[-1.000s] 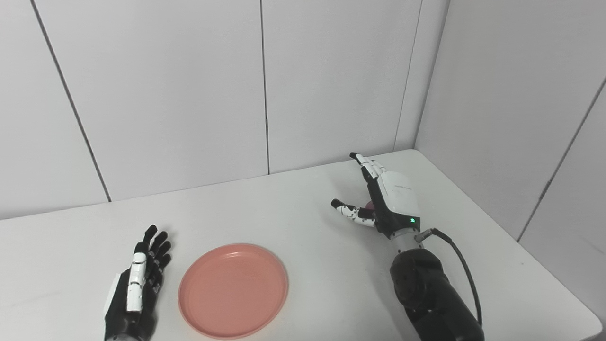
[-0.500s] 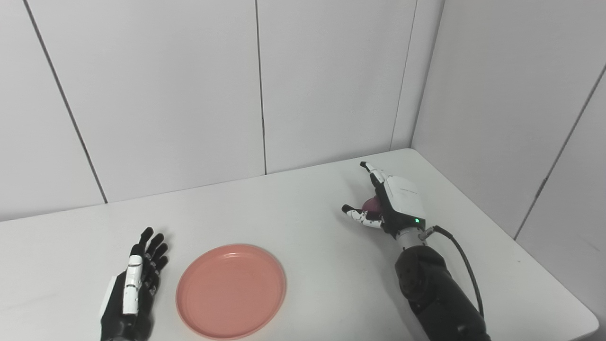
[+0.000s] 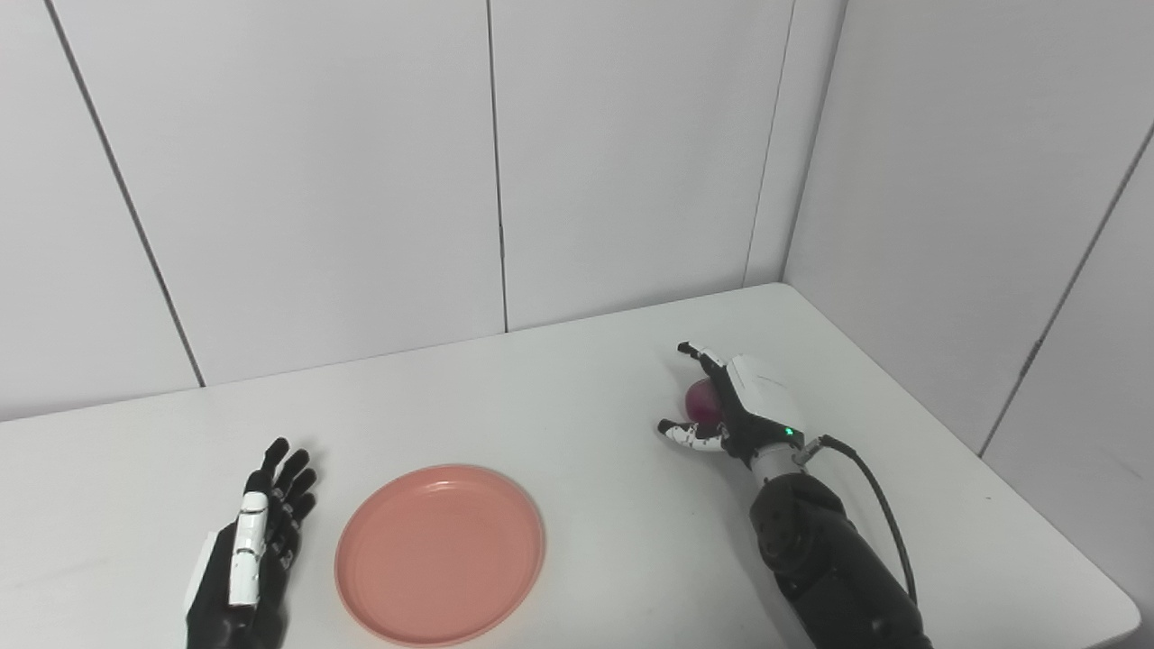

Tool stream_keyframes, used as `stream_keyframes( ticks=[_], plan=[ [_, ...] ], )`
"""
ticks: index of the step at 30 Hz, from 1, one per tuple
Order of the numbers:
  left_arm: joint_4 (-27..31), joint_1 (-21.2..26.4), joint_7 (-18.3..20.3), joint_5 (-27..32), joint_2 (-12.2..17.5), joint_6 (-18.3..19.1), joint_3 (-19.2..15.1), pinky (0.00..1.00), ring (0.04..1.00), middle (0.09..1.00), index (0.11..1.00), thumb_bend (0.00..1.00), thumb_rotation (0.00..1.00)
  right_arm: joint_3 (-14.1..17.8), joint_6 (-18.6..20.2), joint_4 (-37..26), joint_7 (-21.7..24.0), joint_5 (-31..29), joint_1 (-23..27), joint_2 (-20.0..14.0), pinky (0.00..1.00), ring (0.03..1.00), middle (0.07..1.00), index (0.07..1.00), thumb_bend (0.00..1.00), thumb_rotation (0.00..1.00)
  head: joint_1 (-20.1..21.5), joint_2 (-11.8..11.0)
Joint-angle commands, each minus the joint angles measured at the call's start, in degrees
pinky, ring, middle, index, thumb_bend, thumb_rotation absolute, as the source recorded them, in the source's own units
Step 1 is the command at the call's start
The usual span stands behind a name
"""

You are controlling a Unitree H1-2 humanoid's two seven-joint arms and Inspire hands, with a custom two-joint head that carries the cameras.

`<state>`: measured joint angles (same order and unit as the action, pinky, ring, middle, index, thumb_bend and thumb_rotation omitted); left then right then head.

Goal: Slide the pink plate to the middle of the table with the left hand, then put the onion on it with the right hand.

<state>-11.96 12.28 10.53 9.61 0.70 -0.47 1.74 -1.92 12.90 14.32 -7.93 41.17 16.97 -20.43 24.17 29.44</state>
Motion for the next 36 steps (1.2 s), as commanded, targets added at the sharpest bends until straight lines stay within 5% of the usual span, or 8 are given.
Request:
stream_keyframes(
  ticks=[1, 5, 9, 11, 15, 19, 23, 36],
  plan=[
    [0.1, -0.5, 0.6, 0.5, 0.1, -0.1, -0.1, 0.99, 0.970, 0.968, 0.970, 0.45, 1.00, 0.3, 0.7, -0.2, -0.4, -0.8, 2.5, -1.2, 0.73, 0.816, 0.834, 0.838, 0.80, 0.06, 0.1, 0.2],
    [0.3, -0.5, 0.8, 1.0, 0.0, 0.4, -0.2, 0.99, 0.971, 0.968, 0.970, 0.46, 1.00, 0.7, 2.3, -0.5, -0.2, -2.1, 2.4, -0.8, 0.66, 0.763, 0.791, 0.796, 0.74, 0.00, 0.1, 0.2],
    [0.2, -0.4, 0.8, 1.0, -0.2, 0.5, -0.3, 0.99, 0.968, 0.965, 0.968, 0.46, 1.00, 1.2, 2.8, -0.5, -0.8, -3.7, 2.5, -0.4, 0.53, 0.625, 0.711, 0.747, 0.67, 0.00, 0.2, 0.4],
    [0.2, -0.4, 0.8, 1.0, -0.2, 0.5, -0.3, 0.99, 0.968, 0.965, 0.968, 0.46, 1.00, 1.0, 2.2, -0.4, -1.2, -3.9, 2.4, -0.7, 0.49, 0.508, 0.668, 0.704, 0.55, 0.00, 0.2, 0.6],
    [0.0, -0.4, 0.6, 1.1, -0.5, 0.4, -0.4, 0.99, 0.966, 0.962, 0.963, 0.46, 1.00, 0.7, 1.8, -0.7, -2.2, -4.0, 2.3, -0.8, 0.44, 0.439, 0.560, 0.612, 0.51, 0.00, 0.1, 0.6],
    [-0.5, -0.2, 0.6, 0.9, -0.5, 0.1, -0.4, 0.98, 0.965, 0.959, 0.961, 0.46, 1.00, 0.8, 0.2, -0.8, -4.0, -4.5, 2.2, -0.5, 0.42, 0.429, 0.527, 0.569, 0.52, 0.00, 0.0, 0.6],
    [-0.6, -0.2, 0.7, 0.7, -0.5, -0.2, -0.3, 0.98, 0.963, 0.958, 0.960, 0.46, 1.00, 0.6, -1.7, -0.8, -6.4, -4.9, 2.1, -0.4, 0.22, 0.396, 0.510, 0.523, 0.52, 0.00, -0.1, 0.6],
    [0.4, -0.5, -0.9, -0.2, -2.4, -0.2, 0.0, 0.96, 0.943, 0.938, 0.942, 0.46, 1.00, -0.4, -11.6, -5.1, -12.5, -6.4, 1.3, 0.3, 0.18, 0.395, 0.498, 0.448, 0.52, 0.00, -3.9, 0.8]
  ],
)
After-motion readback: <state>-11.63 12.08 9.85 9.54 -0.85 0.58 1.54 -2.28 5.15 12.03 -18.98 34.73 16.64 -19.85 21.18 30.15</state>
